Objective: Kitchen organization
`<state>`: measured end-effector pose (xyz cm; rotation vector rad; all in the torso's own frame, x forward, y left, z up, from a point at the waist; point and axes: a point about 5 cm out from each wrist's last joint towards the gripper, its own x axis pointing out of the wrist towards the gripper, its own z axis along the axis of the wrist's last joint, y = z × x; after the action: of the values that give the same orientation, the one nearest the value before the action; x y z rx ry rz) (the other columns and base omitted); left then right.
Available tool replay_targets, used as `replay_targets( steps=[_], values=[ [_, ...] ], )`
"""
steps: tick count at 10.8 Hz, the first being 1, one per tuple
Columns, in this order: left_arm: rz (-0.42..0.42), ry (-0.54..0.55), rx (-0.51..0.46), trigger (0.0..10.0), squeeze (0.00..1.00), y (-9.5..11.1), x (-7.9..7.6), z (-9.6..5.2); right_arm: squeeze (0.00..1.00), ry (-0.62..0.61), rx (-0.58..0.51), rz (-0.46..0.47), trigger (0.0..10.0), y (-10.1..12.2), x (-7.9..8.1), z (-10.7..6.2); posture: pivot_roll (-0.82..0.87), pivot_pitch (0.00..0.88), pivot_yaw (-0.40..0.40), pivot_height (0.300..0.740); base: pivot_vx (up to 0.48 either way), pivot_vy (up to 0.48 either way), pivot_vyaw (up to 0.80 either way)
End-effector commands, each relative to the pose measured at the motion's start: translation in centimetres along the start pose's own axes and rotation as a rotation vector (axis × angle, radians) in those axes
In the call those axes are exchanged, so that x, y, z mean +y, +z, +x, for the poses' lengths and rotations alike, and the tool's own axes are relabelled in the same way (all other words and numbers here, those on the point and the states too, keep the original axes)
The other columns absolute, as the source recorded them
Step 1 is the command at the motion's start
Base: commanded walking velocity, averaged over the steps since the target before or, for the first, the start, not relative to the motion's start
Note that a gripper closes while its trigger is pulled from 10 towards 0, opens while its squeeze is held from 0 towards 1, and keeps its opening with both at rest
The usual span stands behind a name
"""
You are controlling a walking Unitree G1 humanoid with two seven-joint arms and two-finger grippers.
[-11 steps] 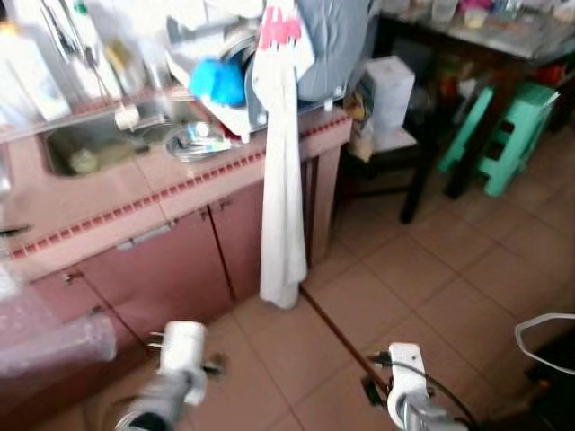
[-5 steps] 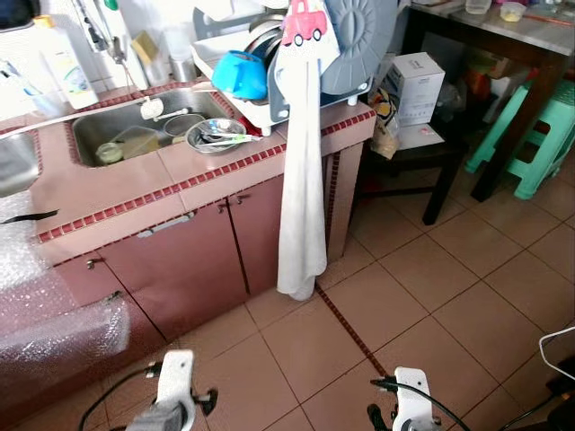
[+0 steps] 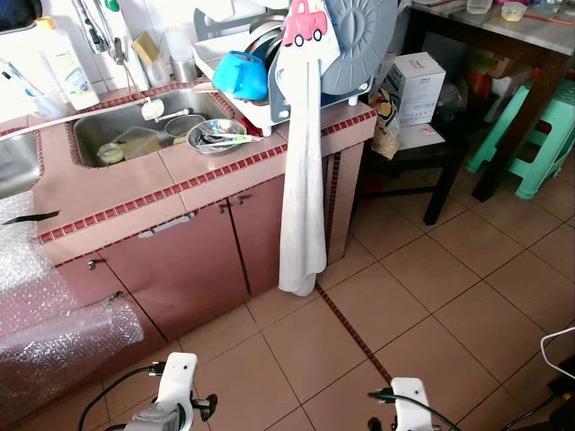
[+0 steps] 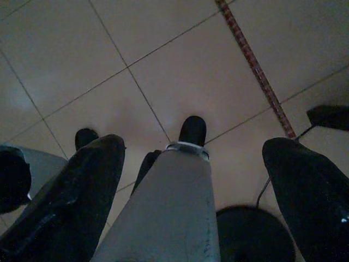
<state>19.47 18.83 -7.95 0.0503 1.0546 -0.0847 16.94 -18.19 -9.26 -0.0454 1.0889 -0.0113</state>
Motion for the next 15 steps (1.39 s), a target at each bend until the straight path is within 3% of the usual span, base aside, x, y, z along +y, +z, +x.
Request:
replay_targets(
  steps=[1,5,7,15],
  values=[
    [0.026,-0.004,0.003,10.0,0.00,-0.26,0.26,-0.07,0.00,0.022,0.001,-0.044,10.0,0.06,0.44,0.03,0.05,0.000,0.111,0.740,0.000,0.000,0.00],
    [0.038,-0.022,0.007,10.0,0.00,-0.46,-0.10,-0.04,0.00,0.021,0.004,-0.091,10.0,0.15,0.66,0.05,0.05,0.000,0.104,0.740,0.000,0.000,0.59],
    [0.043,-0.023,0.010,10.0,0.00,-0.50,-0.13,-0.03,0.00,0.024,0.005,-0.122,10.0,0.17,0.79,0.06,0.05,0.000,0.103,0.740,0.000,0.000,0.00],
    [0.120,-0.035,0.014,10.0,0.00,-0.23,-0.34,0.01,0.00,0.030,0.007,-0.200,10.0,0.14,0.63,0.04,0.05,0.000,0.095,0.740,0.000,0.326,0.00]
  ],
)
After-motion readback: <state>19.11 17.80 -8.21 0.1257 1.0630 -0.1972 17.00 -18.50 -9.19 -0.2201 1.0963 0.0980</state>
